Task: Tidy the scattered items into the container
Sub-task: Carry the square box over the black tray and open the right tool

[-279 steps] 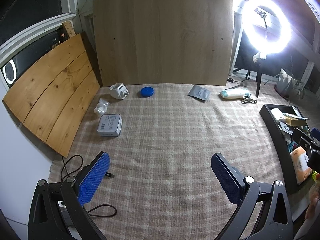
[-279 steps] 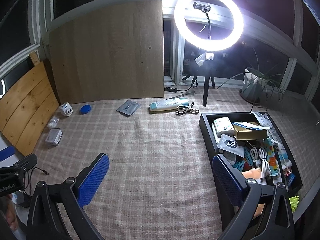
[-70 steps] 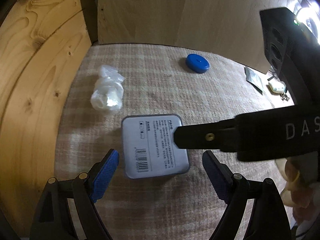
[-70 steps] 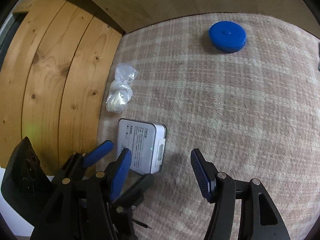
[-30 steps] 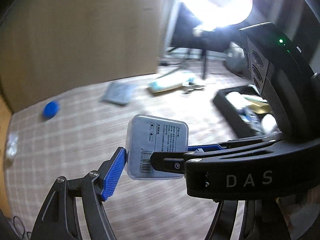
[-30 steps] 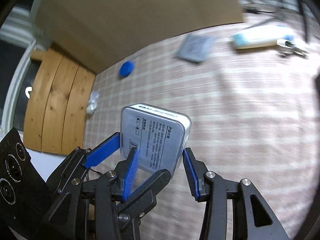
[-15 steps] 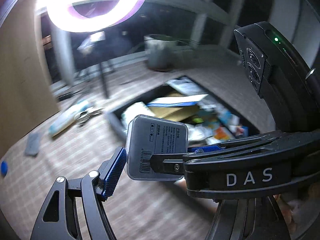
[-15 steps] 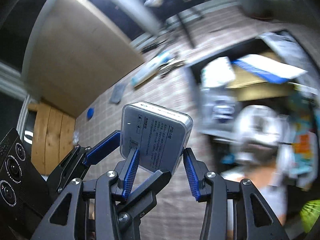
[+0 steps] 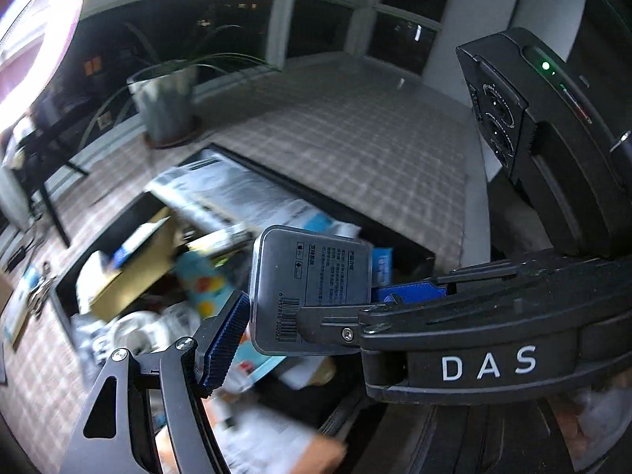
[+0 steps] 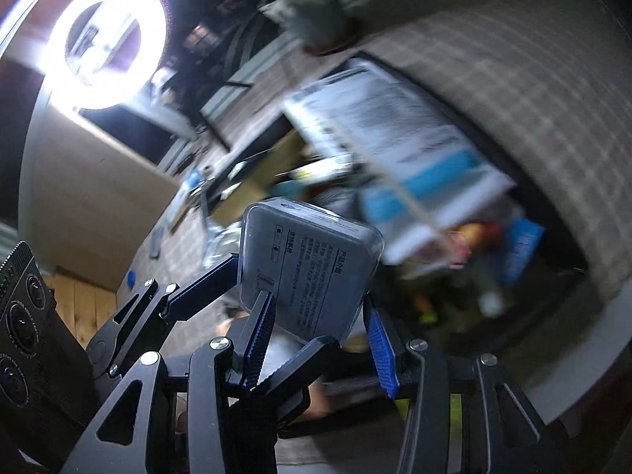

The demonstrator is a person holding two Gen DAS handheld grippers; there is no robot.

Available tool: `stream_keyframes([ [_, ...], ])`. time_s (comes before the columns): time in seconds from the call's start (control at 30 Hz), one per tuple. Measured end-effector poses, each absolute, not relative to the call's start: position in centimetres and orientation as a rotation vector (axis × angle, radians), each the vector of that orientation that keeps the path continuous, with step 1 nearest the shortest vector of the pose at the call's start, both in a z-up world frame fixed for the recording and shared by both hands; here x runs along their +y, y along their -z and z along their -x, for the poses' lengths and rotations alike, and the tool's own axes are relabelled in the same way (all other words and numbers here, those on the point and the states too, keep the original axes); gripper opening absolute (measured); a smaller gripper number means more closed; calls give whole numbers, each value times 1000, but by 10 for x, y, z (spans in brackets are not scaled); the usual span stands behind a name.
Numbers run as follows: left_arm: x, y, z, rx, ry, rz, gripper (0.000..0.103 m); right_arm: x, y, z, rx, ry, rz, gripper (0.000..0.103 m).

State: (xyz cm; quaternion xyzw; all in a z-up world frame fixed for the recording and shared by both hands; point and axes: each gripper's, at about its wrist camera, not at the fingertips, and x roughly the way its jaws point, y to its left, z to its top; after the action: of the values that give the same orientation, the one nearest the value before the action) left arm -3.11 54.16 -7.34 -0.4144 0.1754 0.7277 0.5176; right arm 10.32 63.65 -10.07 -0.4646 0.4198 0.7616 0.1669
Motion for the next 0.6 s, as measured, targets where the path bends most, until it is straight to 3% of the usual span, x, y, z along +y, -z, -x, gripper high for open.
stream_keyframes([
  [0.3, 581, 82, 16, 463, -1706, 998, 73, 666, 107, -133, 1199, -2126, 1294, 44],
  [0.5, 585, 84, 15, 461, -1696, 1034, 79, 670, 109, -134, 1189, -2136, 1310, 44],
  [0.6, 576, 80, 14, 472, -1717, 1011, 79, 667, 102, -132, 1138, -2144, 1293, 48],
])
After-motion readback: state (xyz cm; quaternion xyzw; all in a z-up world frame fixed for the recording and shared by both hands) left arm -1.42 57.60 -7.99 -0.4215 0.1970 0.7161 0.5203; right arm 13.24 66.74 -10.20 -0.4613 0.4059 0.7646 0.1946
